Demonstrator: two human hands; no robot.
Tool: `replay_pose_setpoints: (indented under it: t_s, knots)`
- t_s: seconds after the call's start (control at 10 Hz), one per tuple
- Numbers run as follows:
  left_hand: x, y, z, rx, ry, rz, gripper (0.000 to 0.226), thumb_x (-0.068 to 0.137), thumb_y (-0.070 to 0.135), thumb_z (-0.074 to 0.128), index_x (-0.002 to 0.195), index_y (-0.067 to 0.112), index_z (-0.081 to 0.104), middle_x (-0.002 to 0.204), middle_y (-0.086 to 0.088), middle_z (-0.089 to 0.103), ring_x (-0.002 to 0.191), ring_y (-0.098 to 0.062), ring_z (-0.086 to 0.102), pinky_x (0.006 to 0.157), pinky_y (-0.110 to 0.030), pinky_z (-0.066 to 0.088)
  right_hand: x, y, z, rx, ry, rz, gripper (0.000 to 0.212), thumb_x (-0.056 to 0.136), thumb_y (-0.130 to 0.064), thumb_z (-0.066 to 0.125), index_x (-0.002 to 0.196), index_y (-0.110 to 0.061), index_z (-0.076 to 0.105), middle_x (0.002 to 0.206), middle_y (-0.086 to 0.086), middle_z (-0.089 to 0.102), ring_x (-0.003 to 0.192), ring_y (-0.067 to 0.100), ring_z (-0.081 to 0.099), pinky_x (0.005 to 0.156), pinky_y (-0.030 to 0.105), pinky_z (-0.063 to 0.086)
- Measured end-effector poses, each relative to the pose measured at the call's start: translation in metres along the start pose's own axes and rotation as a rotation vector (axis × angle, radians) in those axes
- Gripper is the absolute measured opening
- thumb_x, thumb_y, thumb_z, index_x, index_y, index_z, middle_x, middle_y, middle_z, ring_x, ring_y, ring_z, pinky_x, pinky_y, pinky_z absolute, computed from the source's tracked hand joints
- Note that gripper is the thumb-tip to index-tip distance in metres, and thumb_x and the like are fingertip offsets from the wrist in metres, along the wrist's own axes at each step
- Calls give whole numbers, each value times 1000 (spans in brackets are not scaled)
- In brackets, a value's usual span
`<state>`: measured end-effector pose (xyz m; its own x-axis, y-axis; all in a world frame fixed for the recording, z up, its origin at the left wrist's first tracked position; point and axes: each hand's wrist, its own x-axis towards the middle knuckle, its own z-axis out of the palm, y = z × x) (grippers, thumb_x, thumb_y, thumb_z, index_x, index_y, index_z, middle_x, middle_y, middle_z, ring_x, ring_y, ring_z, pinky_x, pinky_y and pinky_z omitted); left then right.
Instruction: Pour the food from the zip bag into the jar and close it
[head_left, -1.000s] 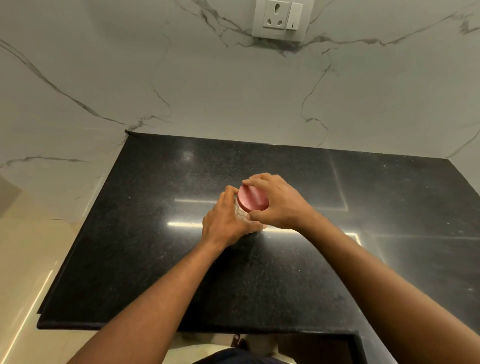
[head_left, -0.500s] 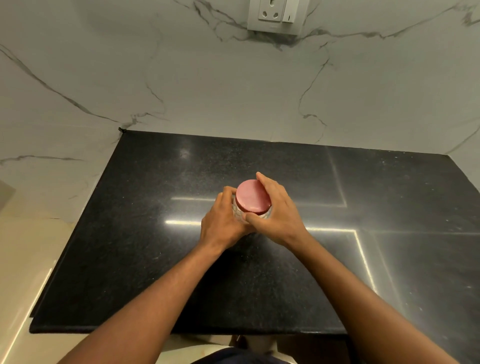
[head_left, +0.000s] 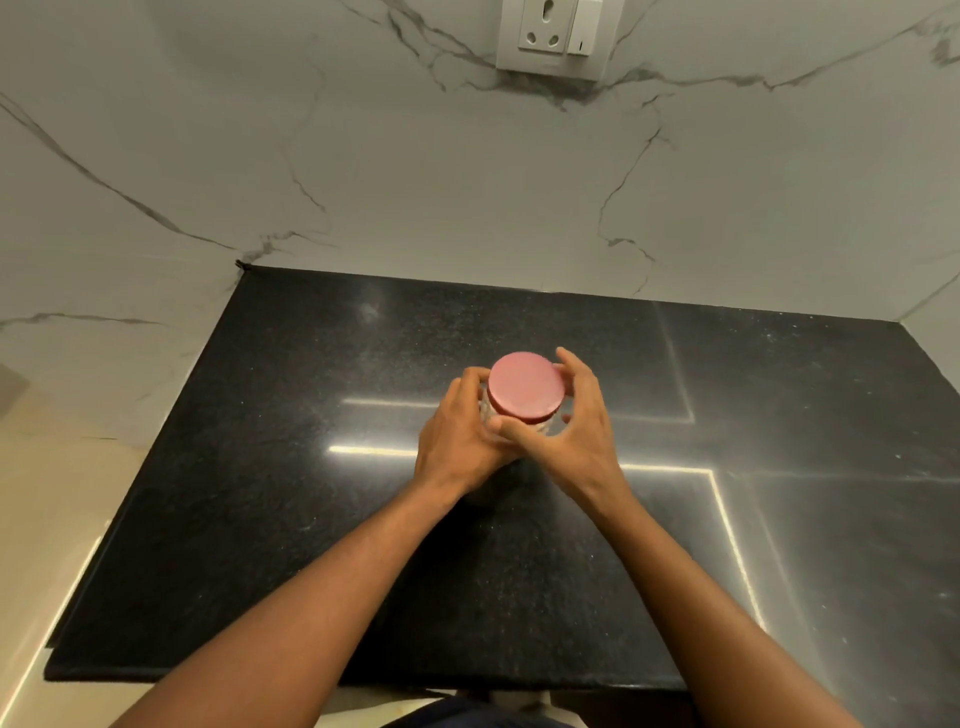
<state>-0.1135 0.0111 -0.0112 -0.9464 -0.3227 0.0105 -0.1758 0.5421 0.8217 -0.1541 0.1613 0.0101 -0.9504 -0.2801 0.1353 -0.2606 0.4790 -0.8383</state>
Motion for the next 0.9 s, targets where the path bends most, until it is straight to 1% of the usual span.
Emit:
replay_pose_setpoints:
  t_s: [0.1,0.2,0.3,0.4,0.5,0.6,0.7,0.8,0.9]
  knots:
    - [19,18,8,-92,-33,36,102,52,74,83,139,35,47,136,6,60,120,-14,63,97,-38,58,13,10,-19,87,22,48,102,70,-50,91,153,-23,40,147,-3,54,131,11,54,105,38,53]
    - [41,32,20,-114,-100,49,102,59,62,92,145,31,46,141,3,60,128,-17,60,104,-39,55,29,21,-34,122,26,85,85,76,-40,90,148,-25,48,142,-5,58,127,10,57,102,33,54]
    - [57,35,33,-133,-155,30,101,63,51,97,147,29,46,143,2,62,130,-18,60,107,-42,54,39,31,-41,131,26,106,79,78,-37,89,146,-24,50,137,-8,61,119,1,58,97,19,48]
    - [64,35,43,-155,-186,18,101,64,43,99,148,27,45,144,1,62,131,-18,60,110,-45,53,44,41,-43,139,19,132,79,79,-38,89,146,-25,50,135,-12,60,115,-7,56,88,10,44]
    - [66,31,51,-159,-184,18,101,66,39,98,150,26,45,145,0,62,133,-19,60,111,-43,52,45,50,-42,146,18,151,80,78,-40,88,147,-26,49,137,-11,59,118,-5,56,92,12,43]
    - [65,28,50,-161,-187,5,103,66,39,99,152,28,43,146,2,62,133,-17,59,110,-40,53,44,57,-40,150,10,150,79,80,-37,88,148,-24,49,140,-8,61,123,1,59,99,19,48]
    - [59,22,48,-146,-204,12,103,68,36,98,154,29,40,147,2,60,131,-13,58,110,-41,53,40,65,-40,154,-22,169,78,84,-31,85,151,-21,47,145,-3,60,130,10,58,108,31,49]
    - [44,20,41,-73,-204,16,97,78,41,91,156,24,37,157,-2,52,140,-17,52,115,-48,49,27,68,-37,111,-48,172,76,89,-32,80,154,-26,42,148,-9,55,132,4,53,109,29,45]
    - [27,13,34,42,-162,-37,89,96,49,71,166,18,25,170,-9,35,155,-26,35,123,-50,38,18,69,-29,100,-35,169,70,94,-33,73,155,-30,40,150,-12,52,132,0,50,109,31,44]
